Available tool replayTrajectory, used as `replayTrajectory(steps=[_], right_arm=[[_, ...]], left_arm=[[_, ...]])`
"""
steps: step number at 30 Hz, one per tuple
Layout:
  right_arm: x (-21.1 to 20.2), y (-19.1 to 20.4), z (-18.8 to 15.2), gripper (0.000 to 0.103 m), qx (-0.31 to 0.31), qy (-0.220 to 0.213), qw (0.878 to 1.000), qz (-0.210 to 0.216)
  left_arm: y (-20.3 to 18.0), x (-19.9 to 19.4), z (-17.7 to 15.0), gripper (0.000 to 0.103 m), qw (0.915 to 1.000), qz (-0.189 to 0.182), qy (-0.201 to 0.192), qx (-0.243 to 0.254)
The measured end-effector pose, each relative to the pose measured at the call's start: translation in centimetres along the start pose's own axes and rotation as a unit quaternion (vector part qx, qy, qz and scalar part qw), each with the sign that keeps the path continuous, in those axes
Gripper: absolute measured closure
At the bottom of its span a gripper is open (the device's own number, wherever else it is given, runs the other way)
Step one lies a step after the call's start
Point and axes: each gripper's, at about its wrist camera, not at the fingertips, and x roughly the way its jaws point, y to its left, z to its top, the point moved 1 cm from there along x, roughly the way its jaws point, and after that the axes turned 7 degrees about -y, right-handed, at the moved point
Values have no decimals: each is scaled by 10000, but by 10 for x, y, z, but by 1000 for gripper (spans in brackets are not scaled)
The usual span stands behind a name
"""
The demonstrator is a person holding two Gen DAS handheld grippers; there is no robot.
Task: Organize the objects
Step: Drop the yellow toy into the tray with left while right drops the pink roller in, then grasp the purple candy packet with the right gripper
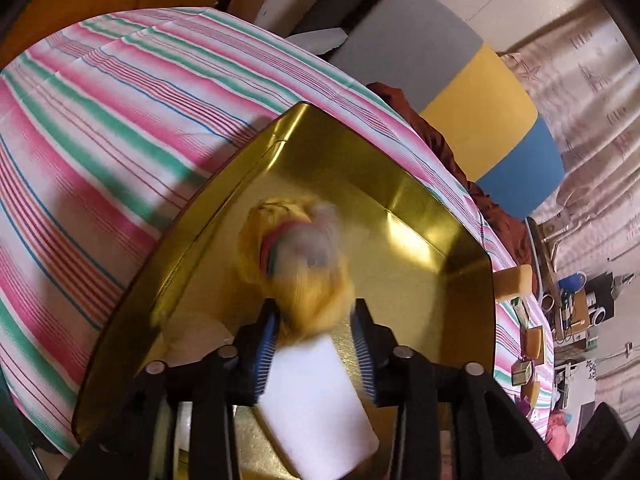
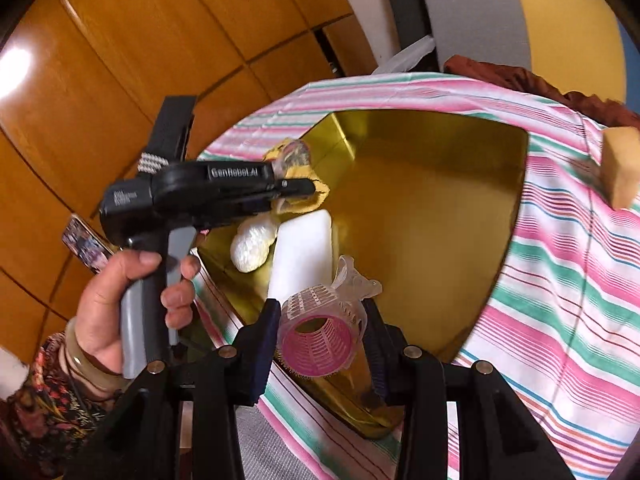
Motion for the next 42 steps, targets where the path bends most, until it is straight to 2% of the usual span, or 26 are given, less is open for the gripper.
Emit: replayTrajectory(steps=[1,5,9,13,16,18,24,27,36,42], right_arm=[[0,2,-2,62,-12,26,10000,6],[8,1,-7,62,-30,139,9999,-26],[10,-5,-10,62,45,187,9998,19],[8,-6,-11,58,43,209,9998,40],[-4,-8,-11,33,100,18,9999,-65],[-16,-8,-9,30,142,-202,9996,-136],[-51,-18,-4,26,257,-721,9962,-404],[-64,-26,-5,26,367,-832,9948,-458],[-92,-56,-19,25,487,-802,9918,-869],[-109,-85,-32,25,651,-739,9876,-1222]], left_arm=[[2,0,1,53,10000,9,-6,-49],[6,-10,1,52,9991,21,-185,-380],[5,-40,-7,51,9946,104,-861,-575],[-9,-63,-17,44,9888,249,-1368,-536],[-12,-72,-23,44,9866,328,-1534,-453],[-15,-77,-28,44,9860,329,-1589,-390],[-34,-77,-42,43,9900,134,-1405,-26],[-50,-71,-52,43,9919,40,-1248,224],[-103,-63,-90,43,9878,-293,-957,1197],[-131,-59,-115,43,9831,-606,-666,1591]])
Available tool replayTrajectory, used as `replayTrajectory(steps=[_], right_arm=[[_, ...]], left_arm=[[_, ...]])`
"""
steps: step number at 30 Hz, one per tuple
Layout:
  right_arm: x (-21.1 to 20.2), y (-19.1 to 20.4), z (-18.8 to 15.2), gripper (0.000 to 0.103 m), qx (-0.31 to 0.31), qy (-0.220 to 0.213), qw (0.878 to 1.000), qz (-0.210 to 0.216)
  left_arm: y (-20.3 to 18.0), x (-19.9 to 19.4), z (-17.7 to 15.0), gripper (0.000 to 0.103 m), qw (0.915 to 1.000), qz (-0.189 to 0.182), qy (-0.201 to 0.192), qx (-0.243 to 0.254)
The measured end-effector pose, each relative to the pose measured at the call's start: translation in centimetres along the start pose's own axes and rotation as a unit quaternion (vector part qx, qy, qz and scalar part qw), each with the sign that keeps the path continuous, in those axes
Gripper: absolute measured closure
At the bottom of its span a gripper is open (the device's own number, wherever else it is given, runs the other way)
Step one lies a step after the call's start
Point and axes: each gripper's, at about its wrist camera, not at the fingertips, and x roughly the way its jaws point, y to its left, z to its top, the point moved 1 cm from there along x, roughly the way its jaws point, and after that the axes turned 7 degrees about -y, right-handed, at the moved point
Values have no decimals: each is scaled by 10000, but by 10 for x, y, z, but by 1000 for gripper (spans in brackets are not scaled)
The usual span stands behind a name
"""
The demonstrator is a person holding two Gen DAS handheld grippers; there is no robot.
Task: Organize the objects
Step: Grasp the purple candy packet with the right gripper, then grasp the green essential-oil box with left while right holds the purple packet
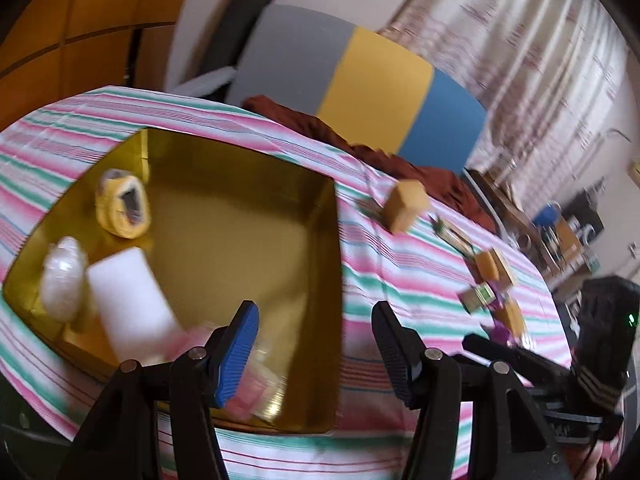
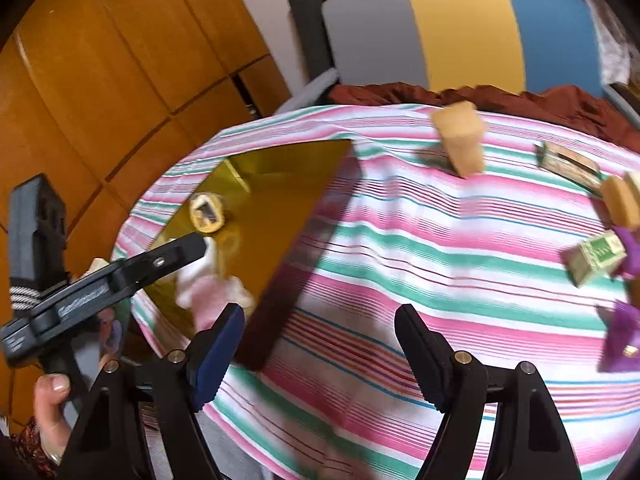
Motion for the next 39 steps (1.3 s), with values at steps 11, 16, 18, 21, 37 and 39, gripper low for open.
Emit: replayTrajectory(steps=[11,16,18,21,37,39], right_arm=[[-42,-89,-7,25,304,96,9905,-1338],[-61,-149,-2,25,601,231,9741,-2168],[-64,-173,-3,25,792,345,9678,-2364],[-65,-204,-7,25,1091,492,9609,-2495],[-53,-231,-20,66,1290,696,9673,-2069],[-52,-230,-22,66,1259,751,9673,-2069]], left_arm=[[-59,12,-26,43,9952,-459,469,730],[-78,21,-39,43,9912,-604,739,913],[-84,23,-44,43,9897,-636,821,987],[-93,26,-50,43,9874,-659,927,1099],[-142,79,-55,43,9748,-828,1428,1501],[-154,92,-54,43,9714,-856,1531,1602]])
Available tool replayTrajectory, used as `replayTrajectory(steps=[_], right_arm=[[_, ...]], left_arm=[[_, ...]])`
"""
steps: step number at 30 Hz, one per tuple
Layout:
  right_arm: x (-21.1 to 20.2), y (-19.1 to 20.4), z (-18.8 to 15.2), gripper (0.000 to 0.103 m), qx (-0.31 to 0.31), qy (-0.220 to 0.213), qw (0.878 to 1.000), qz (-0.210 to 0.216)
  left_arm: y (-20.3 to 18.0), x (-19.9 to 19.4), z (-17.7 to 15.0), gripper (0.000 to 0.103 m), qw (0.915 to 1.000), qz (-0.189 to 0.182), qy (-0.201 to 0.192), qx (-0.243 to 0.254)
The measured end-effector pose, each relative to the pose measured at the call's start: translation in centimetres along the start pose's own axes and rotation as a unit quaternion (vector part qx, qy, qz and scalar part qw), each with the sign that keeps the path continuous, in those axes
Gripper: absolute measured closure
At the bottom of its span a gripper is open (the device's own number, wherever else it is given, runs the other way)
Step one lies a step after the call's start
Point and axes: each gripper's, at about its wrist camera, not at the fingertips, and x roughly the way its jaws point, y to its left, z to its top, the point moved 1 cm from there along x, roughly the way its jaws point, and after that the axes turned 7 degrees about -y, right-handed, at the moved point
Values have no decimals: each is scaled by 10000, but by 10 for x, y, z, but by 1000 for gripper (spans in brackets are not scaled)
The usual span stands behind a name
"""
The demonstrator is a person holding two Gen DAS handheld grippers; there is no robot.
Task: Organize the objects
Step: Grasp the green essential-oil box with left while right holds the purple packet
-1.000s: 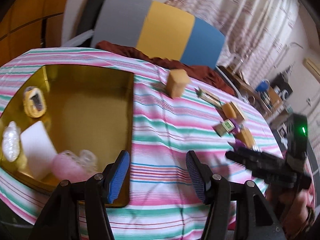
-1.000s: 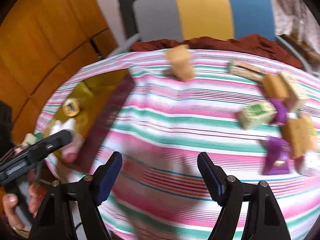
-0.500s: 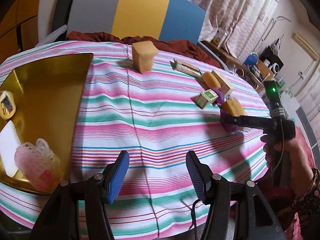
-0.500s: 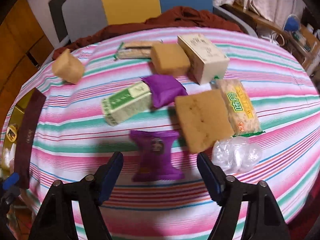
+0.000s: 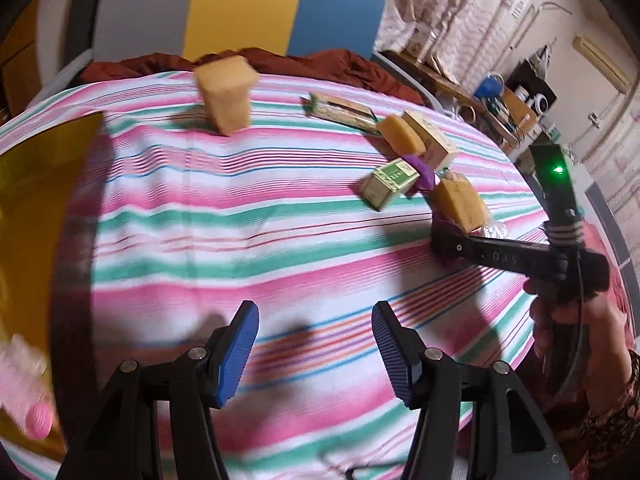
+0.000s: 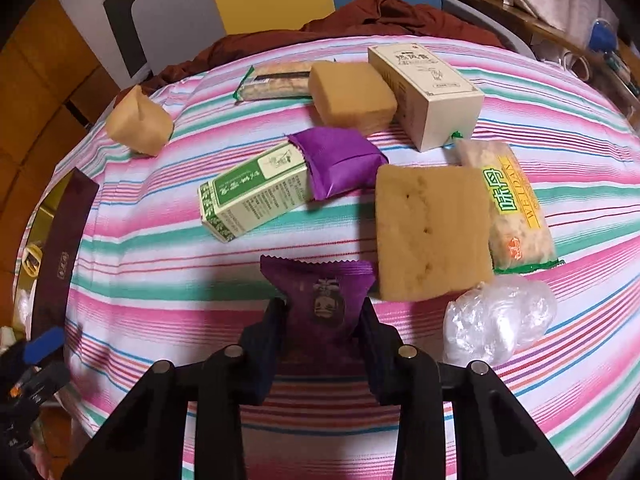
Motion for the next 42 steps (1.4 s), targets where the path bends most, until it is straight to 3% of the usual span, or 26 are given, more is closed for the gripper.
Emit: replayTrajectory(steps=[11,19,22,27,29,31,36,42], right_arm=[[0,-3,-3,67,62,90,9999,13],[-9,-11,4,67,168,-24,9998,-61],[-12,-16,6,67,301,-29,9995,4],[-13,-23,10,67,433,-35,9991,29],[-14,-25,9,67,459,-10,9989,41],[-12,-25,8,67,481,33,9988,87],[-11,-24,8,67,474,48,9988,128],[-9,-21,6,67,488,52,9984,269]], left_arm=[[-41,58,58,42,9981,-61,65,617],[-67,104,84,42,9931,-422,175,1080],[-74,121,84,42,9903,-262,326,1325],[-82,132,82,45,9892,-378,302,1380],[-83,132,80,54,9899,-538,262,1288],[-85,131,76,70,9890,-519,185,1370],[-82,122,65,71,9862,-364,-89,1615],[-62,104,43,72,9869,-244,-519,1508]])
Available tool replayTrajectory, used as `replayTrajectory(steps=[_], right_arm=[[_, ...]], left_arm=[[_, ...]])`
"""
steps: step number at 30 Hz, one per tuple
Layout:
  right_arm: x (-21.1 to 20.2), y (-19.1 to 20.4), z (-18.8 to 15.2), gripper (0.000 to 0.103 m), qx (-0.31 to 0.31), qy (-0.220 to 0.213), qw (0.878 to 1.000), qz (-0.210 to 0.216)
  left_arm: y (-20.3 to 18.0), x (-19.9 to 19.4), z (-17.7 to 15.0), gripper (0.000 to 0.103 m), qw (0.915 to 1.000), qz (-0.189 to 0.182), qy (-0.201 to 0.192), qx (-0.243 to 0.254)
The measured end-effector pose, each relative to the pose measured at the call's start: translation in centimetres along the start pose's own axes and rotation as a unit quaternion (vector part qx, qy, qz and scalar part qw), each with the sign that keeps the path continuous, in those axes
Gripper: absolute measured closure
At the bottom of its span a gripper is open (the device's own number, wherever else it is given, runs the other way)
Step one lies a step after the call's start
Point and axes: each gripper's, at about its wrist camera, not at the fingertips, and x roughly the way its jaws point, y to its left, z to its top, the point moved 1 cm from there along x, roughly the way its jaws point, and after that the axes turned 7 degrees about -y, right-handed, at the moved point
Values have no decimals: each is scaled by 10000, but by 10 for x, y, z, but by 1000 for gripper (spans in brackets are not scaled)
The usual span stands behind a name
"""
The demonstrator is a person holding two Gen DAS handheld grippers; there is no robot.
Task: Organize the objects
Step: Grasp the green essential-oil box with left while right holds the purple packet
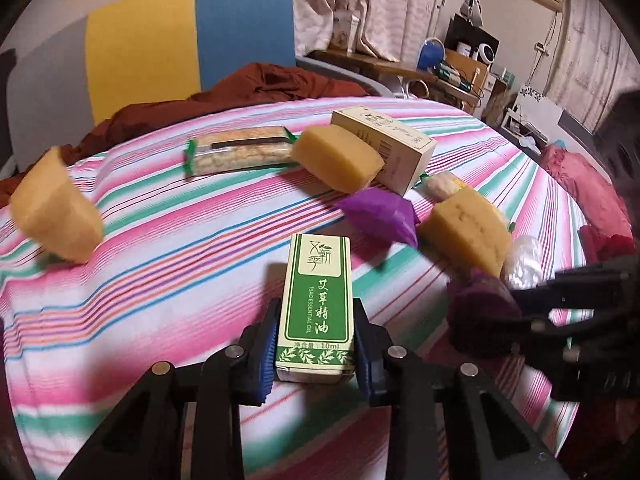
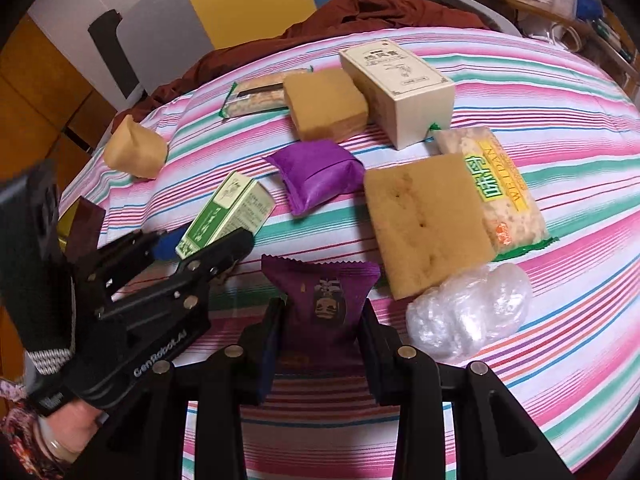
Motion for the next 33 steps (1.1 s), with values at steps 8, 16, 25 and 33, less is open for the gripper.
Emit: replayTrajectory(steps=[8,16,25,33], right_arm=[[0,17,-1,67,-319,-145,9994,55],[-2,27,0,67,-668,-350,9969,-214],[-10,36,3,67,-951,-724,9922,-341],[-12,43,2,67,-1152,-881,9886,-412]], left_arm=[[14,-23,-22,72,9992,63,-249,-290],[16,-43,-36,72,9980,235,-422,-417],[21,-68,-56,72,9948,291,-525,-826],[23,-120,-62,72,9912,298,-990,-829]])
